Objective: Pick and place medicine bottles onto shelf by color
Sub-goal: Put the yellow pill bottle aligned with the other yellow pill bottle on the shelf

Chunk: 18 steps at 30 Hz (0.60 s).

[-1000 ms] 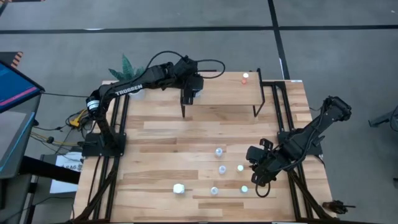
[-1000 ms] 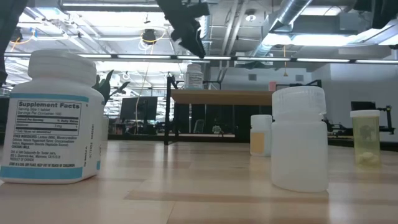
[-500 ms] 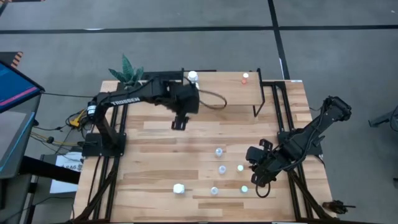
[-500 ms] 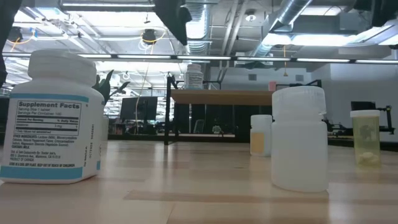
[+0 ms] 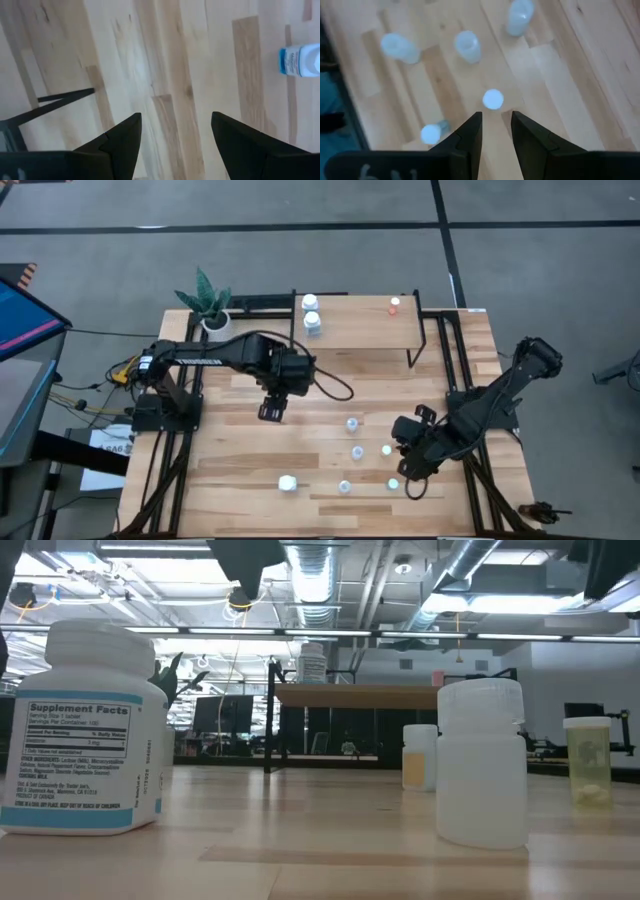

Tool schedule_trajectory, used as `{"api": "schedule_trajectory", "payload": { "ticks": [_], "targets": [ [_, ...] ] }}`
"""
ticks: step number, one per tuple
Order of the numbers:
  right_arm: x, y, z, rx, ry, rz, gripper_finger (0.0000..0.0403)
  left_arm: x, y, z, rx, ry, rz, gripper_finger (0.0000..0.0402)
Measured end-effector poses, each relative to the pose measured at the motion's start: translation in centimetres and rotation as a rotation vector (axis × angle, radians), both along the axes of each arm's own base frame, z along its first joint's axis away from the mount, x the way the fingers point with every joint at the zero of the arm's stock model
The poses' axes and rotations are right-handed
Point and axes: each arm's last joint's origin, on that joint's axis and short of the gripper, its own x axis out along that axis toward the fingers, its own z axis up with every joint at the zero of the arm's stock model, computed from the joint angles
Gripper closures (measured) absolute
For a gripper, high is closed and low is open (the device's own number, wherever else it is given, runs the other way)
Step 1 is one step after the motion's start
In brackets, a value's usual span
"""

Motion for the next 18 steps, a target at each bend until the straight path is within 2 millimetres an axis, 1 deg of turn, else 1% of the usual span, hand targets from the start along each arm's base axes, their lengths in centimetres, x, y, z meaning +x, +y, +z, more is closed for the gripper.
{"api": "schedule_trajectory", "payload": {
  "ticks": [6, 9, 14, 18],
  "targets": [
    [2.1, 0.7, -2.9, -0.029, 0.070, -0.096, 0.0275, -0.1, -0.2, 0.0, 0.003, 0.014, -0.007, 0.0173],
    [3.1, 0.9, -4.1, -0.001, 0.108, -0.118, 0.0275, -0.2, -0.1, 0.0, 0.007, 0.025, -0.004, 0.0173],
    [4.3, 1.1, -5.0, 0.066, 0.122, -0.128, 0.0271, -0.3, -0.1, -0.1, 0.010, 0.029, -0.005, 0.0173],
    [4.8, 0.7, -5.4, 0.098, 0.160, -0.142, 0.0251, -0.2, -0.1, -0.1, 0.014, 0.027, -0.024, 0.0173]
  ]
}}
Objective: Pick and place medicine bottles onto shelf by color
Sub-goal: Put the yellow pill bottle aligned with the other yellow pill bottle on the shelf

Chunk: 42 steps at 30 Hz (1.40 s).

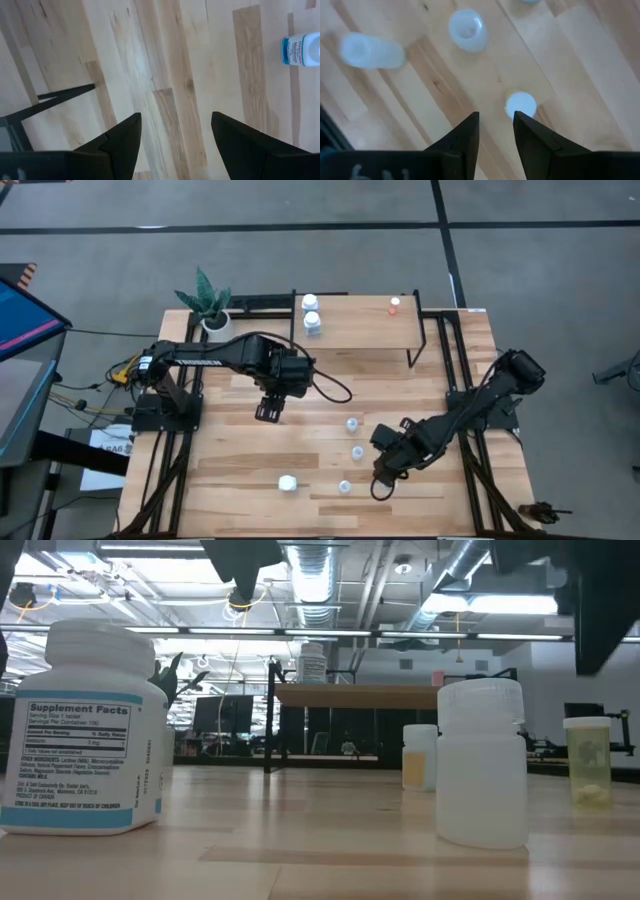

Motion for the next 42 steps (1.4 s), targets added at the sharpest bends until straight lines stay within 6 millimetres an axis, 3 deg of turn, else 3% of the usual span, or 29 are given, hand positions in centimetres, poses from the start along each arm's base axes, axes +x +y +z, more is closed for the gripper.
{"api": "schedule_trajectory", "payload": {
  "ticks": [13, 28, 42],
  "targets": [
    [0.7, -0.8, -1.3, -0.033, 0.073, -0.031, 0.0169, 0.1, 0.0, 0.0, 0.001, -0.005, -0.003, 0.0173],
    [1.2, -0.8, -3.0, -0.047, 0.147, -0.039, 0.0168, 0.2, 0.0, 0.0, -0.001, -0.012, -0.002, 0.0173],
    [1.3, -0.8, -2.9, -0.039, 0.143, -0.047, 0.0168, 0.2, 0.0, 0.0, -0.003, -0.016, 0.009, 0.0173]
  ]
}}
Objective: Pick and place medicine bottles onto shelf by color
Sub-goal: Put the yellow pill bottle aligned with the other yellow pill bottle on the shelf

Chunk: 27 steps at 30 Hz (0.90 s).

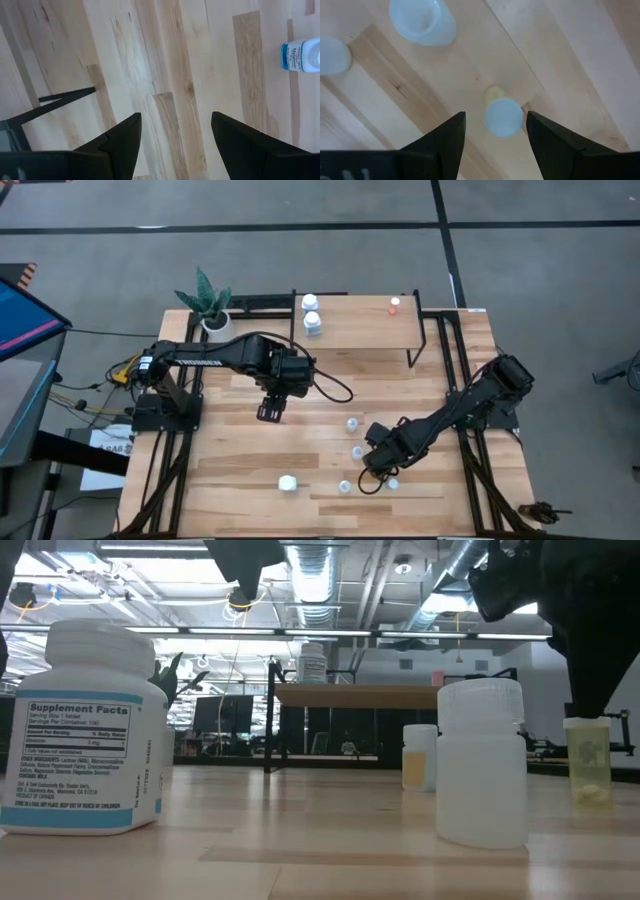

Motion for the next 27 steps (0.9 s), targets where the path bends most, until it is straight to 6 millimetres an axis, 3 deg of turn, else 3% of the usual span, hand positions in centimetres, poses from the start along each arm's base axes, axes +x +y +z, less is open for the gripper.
{"api": "schedule_trajectory", "payload": {
  "ticks": [27],
  "targets": [
    [0.4, -0.9, 0.0, 0.007, 0.025, 0.076, 0.0168, 0.0, 0.0, 0.0, -0.003, -0.001, 0.018, 0.0173]
  ]
}}
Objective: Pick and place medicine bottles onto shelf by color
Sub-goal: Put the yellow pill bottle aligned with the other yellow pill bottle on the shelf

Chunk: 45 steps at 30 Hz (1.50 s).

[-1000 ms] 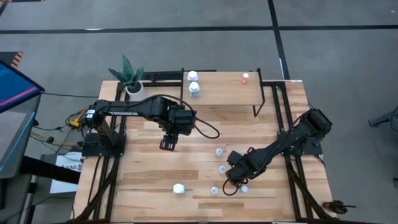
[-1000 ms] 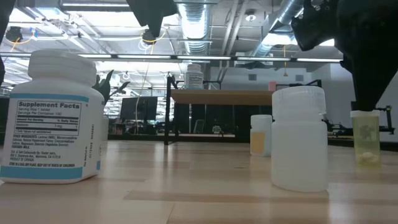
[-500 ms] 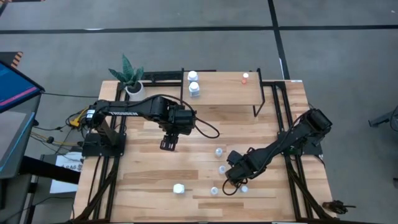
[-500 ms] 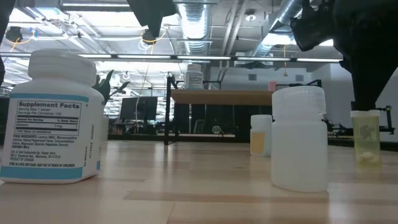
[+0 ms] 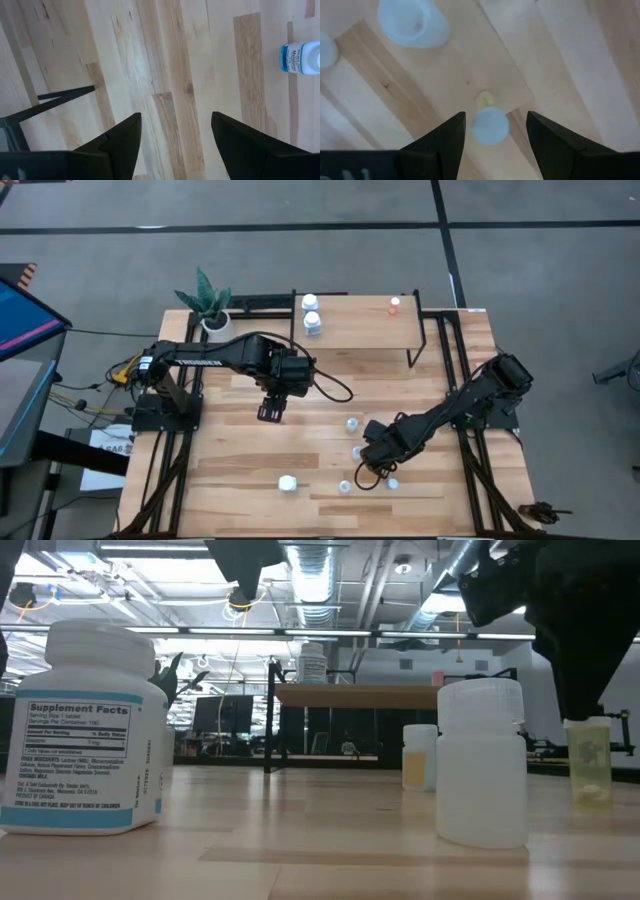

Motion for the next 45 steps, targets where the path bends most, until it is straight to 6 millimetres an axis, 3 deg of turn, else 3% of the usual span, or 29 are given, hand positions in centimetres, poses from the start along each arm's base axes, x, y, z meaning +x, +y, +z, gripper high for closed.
{"api": "schedule_trajectory", "payload": {
  "ticks": [14, 22, 45],
  "targets": [
    [-0.1, 0.0, -0.1, 0.034, 0.027, 0.077, 0.0168, 0.0, 0.0, 0.0, 0.001, -0.001, -0.006, 0.0173],
    [-0.6, -0.2, -1.7, 0.079, 0.055, 0.039, 0.0168, 0.0, 0.0, 0.0, 0.002, -0.002, -0.014, 0.0173],
    [-0.3, -0.3, -1.6, 0.058, 0.022, 0.022, 0.0168, 0.1, 0.0, 0.0, 0.002, -0.010, -0.014, 0.0173]
  ]
}}
